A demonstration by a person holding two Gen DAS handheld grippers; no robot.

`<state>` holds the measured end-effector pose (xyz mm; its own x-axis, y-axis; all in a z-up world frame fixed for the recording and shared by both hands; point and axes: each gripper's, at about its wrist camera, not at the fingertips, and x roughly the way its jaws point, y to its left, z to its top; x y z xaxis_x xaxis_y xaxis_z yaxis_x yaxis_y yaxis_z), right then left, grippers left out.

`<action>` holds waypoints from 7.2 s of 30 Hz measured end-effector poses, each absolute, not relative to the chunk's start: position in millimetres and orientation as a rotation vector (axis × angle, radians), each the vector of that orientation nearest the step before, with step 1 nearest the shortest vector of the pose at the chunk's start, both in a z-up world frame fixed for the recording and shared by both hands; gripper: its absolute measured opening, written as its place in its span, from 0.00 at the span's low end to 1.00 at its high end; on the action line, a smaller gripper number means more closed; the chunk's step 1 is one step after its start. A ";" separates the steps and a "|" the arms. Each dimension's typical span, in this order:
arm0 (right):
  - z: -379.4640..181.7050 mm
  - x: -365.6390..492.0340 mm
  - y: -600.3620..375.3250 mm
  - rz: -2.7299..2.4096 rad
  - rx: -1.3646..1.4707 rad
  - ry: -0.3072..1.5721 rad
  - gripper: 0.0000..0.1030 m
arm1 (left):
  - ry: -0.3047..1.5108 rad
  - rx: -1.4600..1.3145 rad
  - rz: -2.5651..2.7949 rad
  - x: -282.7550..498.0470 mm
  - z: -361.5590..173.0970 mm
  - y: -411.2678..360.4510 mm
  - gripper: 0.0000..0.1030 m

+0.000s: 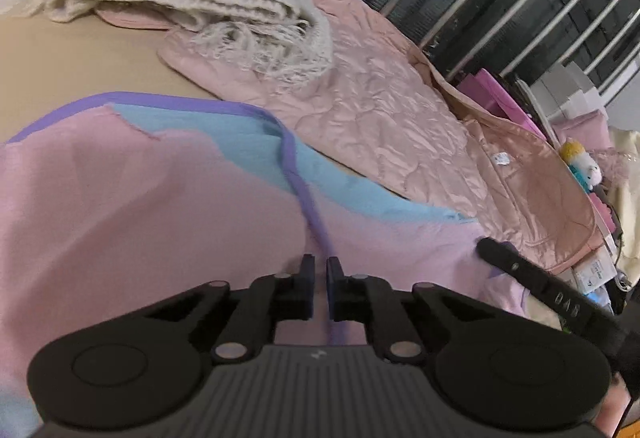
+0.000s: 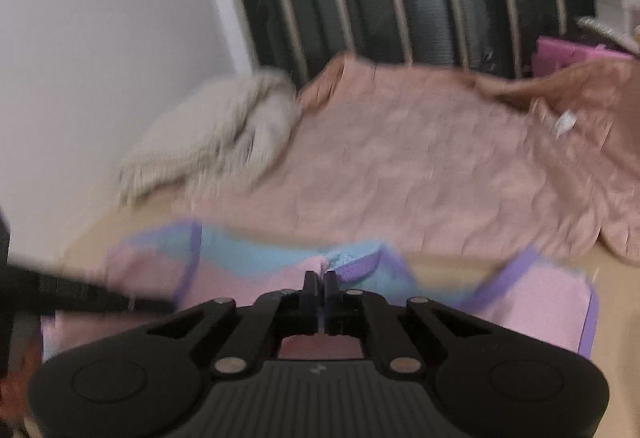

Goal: Fold clothes

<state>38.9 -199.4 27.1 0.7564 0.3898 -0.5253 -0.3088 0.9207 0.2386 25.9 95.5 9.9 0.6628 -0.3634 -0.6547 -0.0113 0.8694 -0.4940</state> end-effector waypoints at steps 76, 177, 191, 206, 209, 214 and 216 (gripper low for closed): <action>22.1 -63.7 -242.4 0.261 0.076 0.604 0.38 | 0.676 -0.246 -0.226 -120.3 16.2 105.2 0.62; 23.8 139.3 33.8 0.571 -0.076 0.828 0.05 | 0.668 -0.462 -0.017 -149.7 2.9 139.6 0.01; 51.5 -10.4 -172.7 0.442 -0.063 0.715 0.44 | 0.648 -0.341 -0.140 -160.2 14.4 127.9 0.36; 25.6 -68.8 -234.6 0.258 -0.091 0.648 0.40 | 0.665 -0.137 -0.201 -174.6 21.2 114.7 0.43; 35.5 -107.0 -226.1 0.553 -0.058 0.589 0.38 | 0.641 -0.080 -0.251 -180.7 25.2 112.1 0.54; 19.1 -126.9 -191.4 0.758 -0.027 0.665 0.17 | 0.690 -0.006 -0.248 -168.0 14.5 100.4 0.54; 7.8 -119.8 -186.9 0.712 -0.025 0.732 0.02 | 0.685 0.030 -0.246 -169.7 14.3 98.8 0.54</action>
